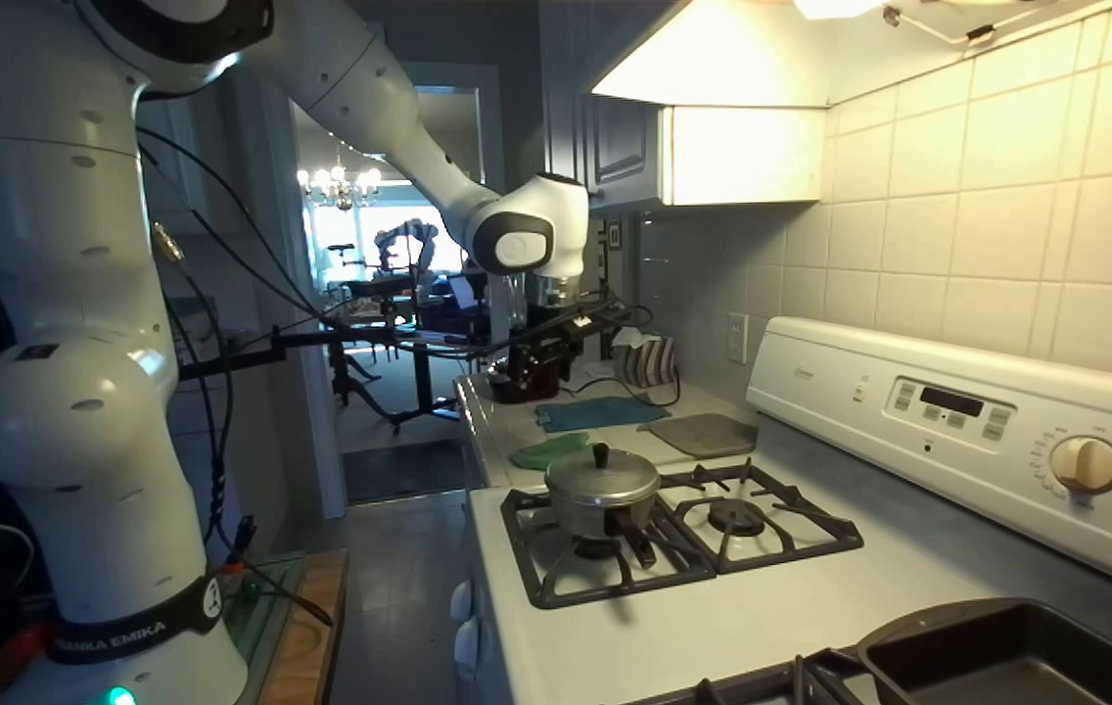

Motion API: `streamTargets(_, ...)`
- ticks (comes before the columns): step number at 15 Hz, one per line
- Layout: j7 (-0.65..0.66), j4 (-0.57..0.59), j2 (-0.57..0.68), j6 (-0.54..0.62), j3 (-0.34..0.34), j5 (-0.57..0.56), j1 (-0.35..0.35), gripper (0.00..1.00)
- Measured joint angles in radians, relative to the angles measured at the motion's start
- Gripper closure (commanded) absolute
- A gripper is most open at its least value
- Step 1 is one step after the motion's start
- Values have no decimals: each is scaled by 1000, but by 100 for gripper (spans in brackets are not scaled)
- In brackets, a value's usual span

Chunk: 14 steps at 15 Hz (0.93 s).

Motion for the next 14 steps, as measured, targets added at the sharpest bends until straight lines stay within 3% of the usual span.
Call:
streamTargets(4, -115, 33, 29, -39, 19, 17, -2, 0)
streamTargets(14, -84, 69, 97, 13, 79, 33, 1, 0)
